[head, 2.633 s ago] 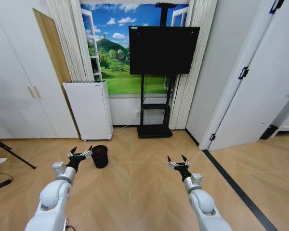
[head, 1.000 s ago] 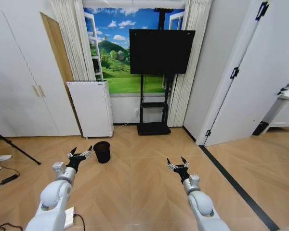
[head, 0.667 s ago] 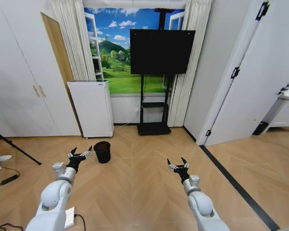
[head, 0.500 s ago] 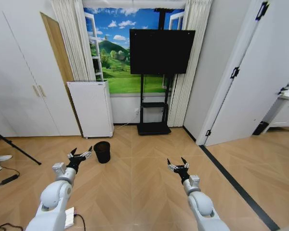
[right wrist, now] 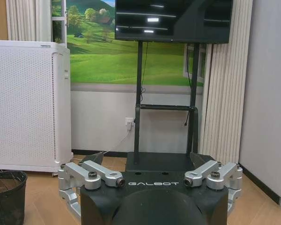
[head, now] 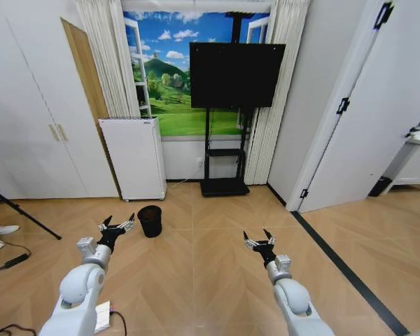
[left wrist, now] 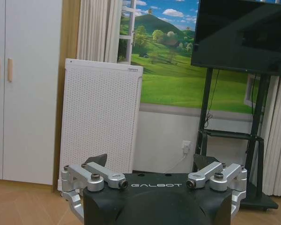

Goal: Pick up the trash bin and place the garbage on the floor into it.

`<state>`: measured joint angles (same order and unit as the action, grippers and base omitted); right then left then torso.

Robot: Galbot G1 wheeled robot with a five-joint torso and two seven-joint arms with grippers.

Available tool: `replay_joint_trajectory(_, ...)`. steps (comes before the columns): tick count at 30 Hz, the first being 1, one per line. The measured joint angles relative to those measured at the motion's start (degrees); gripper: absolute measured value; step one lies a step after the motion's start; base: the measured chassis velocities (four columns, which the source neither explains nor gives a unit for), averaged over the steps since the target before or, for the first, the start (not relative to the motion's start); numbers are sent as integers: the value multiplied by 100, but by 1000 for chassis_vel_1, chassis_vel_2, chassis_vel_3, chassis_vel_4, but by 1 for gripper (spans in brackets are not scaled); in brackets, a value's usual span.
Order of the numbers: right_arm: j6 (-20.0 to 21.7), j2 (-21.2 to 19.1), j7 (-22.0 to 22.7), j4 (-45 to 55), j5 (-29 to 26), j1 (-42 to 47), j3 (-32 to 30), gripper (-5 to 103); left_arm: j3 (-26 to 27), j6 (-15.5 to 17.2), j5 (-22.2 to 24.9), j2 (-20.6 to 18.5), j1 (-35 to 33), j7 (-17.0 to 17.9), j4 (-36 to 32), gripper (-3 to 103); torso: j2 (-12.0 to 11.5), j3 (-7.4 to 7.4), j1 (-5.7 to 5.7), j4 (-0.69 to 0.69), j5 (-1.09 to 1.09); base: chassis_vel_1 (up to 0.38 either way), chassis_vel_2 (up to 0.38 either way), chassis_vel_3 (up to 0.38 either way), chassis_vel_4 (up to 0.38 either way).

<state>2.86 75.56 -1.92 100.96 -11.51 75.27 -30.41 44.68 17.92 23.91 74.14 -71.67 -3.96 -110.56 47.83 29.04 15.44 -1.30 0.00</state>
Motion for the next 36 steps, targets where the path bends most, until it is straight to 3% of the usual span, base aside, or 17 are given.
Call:
replay_joint_trajectory(11, -64, 11, -2, -73, -10, -12, -1, 100, -44, -1, -88, 65, 18, 14, 45, 100, 0, 0, 0, -1, 0, 67, 48, -61, -65)
replay_joint_trajectory(15, -260, 37, -75, -162, -72, -50, 33, 100, -78, -104, -86, 64, 23, 110, 109, 100, 0, 0, 0, 0, -1, 47, 43, -21, -51)
replay_joint_trajectory(25, -177, 148, 420, -191, -295, -71, 48, 100, -100, -117, -43, 82, 50, 185, 182, 100, 0, 0, 0, -1, 0, 0, 0, 0, 0)
replay_joint_trajectory(36, -205, 142, 503, -96, -382, -148, 6, 100, -102, -118, 22, 7, 93, 154, 145, 100, 0, 0, 0, -1, 0, 0, 0, 0, 0)
